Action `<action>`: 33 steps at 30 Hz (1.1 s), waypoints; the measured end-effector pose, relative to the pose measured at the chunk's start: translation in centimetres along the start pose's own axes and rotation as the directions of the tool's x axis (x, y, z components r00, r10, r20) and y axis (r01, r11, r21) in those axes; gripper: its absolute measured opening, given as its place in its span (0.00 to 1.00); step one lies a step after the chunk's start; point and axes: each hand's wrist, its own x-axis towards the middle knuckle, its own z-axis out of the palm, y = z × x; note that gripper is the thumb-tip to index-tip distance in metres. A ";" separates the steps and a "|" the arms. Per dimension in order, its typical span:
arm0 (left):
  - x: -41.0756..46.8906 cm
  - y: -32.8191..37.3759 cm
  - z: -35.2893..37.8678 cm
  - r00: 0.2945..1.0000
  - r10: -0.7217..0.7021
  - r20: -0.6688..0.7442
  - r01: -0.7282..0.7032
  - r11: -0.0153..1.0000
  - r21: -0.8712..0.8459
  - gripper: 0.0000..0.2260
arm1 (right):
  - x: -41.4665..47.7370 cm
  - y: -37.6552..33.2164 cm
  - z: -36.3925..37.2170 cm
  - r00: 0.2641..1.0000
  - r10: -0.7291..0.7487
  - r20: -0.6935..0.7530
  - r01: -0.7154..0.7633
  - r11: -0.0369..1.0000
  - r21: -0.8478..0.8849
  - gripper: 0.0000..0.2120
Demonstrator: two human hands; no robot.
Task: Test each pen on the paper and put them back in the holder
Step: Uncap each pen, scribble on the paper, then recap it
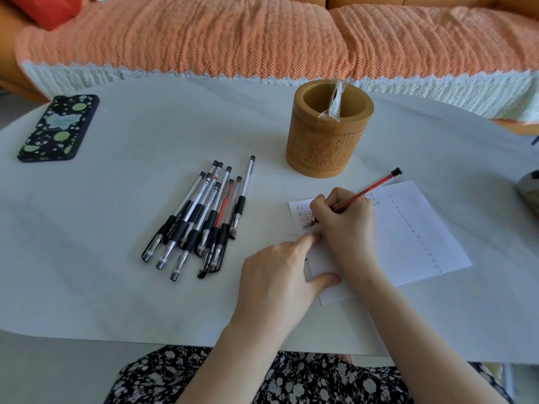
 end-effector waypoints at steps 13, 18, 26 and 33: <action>0.0 -0.1 0.0 1.000 0.007 -0.009 -0.007 1.000 0.003 0.27 | 0.0 -0.1 0.0 1.000 -0.002 -0.016 0.002 1.000 0.009 0.21; 0.0 0.0 -0.1 1.000 0.009 0.004 -0.009 1.000 0.008 0.28 | 0.0 0.0 0.0 1.000 0.017 -0.006 -0.017 1.000 0.020 0.20; -0.2 -0.4 -0.9 0.998 0.030 -0.049 -0.042 0.964 -0.263 0.16 | 0.5 -0.5 -1.2 0.988 0.153 -0.006 -0.144 0.940 0.308 0.19; 0.1 -1.5 -1.7 1.000 0.023 0.019 -0.007 0.802 -0.597 0.16 | 1.1 -1.9 -2.6 0.950 0.258 0.175 -0.311 0.739 0.597 0.17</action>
